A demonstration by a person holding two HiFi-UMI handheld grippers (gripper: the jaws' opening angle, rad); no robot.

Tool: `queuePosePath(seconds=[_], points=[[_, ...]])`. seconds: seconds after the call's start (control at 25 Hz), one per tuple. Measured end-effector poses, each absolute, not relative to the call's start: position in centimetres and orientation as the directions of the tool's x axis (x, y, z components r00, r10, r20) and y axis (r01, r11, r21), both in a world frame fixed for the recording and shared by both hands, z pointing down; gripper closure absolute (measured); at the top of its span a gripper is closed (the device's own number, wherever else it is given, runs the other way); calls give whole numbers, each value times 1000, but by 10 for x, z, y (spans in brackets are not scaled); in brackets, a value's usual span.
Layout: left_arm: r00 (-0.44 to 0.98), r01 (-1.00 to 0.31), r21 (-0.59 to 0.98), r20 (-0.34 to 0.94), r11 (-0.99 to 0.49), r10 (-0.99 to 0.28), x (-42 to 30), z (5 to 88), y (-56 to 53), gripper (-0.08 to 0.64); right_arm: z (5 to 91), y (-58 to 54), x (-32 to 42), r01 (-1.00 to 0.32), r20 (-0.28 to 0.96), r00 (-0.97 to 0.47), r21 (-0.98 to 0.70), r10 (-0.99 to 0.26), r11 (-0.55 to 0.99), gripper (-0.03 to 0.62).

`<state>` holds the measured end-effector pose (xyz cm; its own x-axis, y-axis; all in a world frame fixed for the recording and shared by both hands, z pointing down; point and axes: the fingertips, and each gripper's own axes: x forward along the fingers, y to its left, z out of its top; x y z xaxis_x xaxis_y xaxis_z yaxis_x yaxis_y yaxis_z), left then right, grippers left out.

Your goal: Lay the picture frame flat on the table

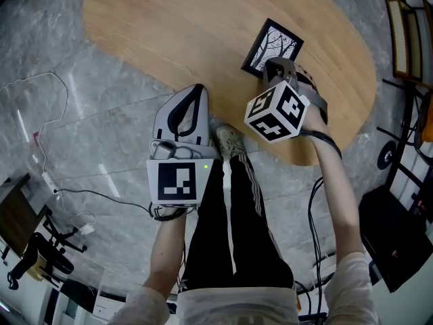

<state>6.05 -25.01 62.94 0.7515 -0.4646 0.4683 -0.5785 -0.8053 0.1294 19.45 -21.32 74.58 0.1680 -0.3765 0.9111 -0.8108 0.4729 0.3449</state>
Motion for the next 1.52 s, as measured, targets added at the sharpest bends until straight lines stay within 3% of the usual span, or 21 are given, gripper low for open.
queuePosePath(seconds=[0.4,0.84,1.16,1.52], points=[[760,-586,101,414,-804,-501,64,576,-261,551,627,-262,205,-886,713,217,431,-667,173,588],[752,-641,59,250,-766,-610,51,383,-281,551,362,-278,166,-962,325,207,241,-923,-131,588],[699,-708,19,168,-706,-695,-4,245,-247,551,210,-213,103,-994,76,96,-47,-992,-100,588],[648,-749,-91,106,-656,-754,-54,183,-201,551,178,-166,26,-997,71,-68,-39,-995,66,588]])
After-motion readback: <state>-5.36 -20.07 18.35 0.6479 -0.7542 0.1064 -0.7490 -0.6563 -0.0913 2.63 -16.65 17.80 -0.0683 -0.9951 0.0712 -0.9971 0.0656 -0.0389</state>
